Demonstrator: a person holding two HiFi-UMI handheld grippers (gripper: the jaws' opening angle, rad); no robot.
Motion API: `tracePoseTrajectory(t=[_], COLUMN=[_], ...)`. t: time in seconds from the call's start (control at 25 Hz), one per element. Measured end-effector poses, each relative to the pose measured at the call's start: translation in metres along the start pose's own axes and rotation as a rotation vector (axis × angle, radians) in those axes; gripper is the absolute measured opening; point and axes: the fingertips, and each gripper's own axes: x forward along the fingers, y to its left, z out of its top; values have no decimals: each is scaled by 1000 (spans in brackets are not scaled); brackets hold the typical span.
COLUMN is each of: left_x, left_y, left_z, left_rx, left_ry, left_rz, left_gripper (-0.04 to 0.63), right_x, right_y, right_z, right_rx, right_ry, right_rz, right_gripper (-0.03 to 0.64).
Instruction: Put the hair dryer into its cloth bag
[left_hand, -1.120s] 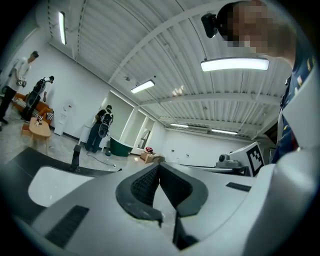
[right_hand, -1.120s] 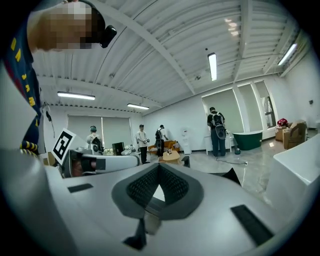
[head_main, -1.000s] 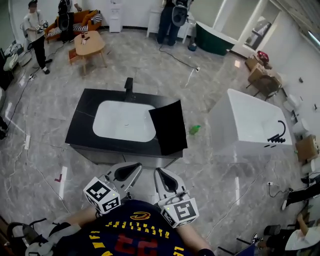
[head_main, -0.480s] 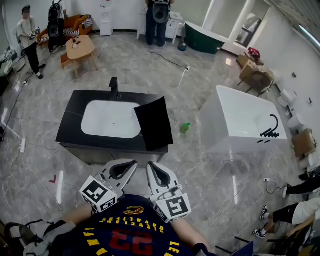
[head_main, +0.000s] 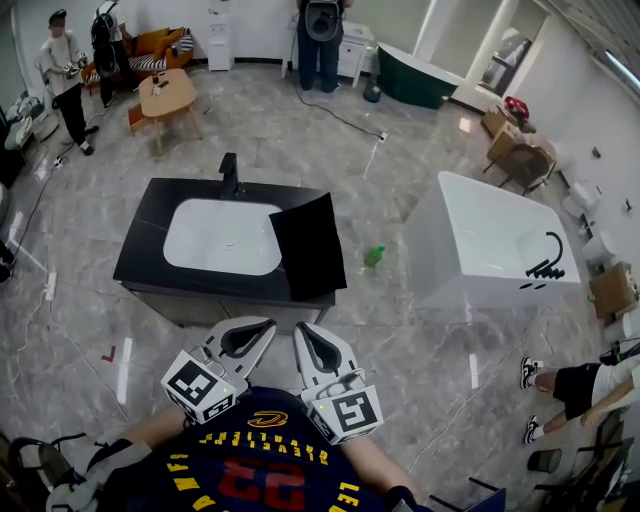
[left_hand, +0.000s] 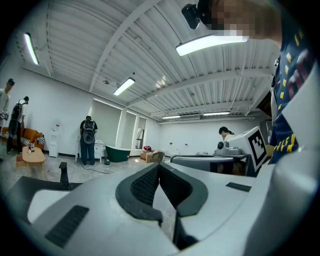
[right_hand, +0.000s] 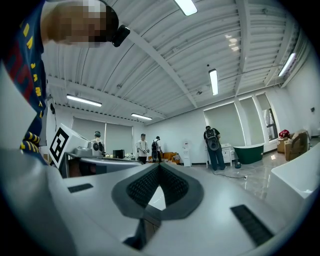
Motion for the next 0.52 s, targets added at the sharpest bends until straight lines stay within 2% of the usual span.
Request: tracePoseTrajectory(t=[0.52], left_x=[7], left_y=[0], left_z=[0], left_rx=[6], left_ry=[16], left_rz=[-23], left_gripper=[3], right_x=[1], right_y=[-12], right_z=[8], right_rx=[-5], right_ry=[-41], right_rz=[-37], right_gripper=[8])
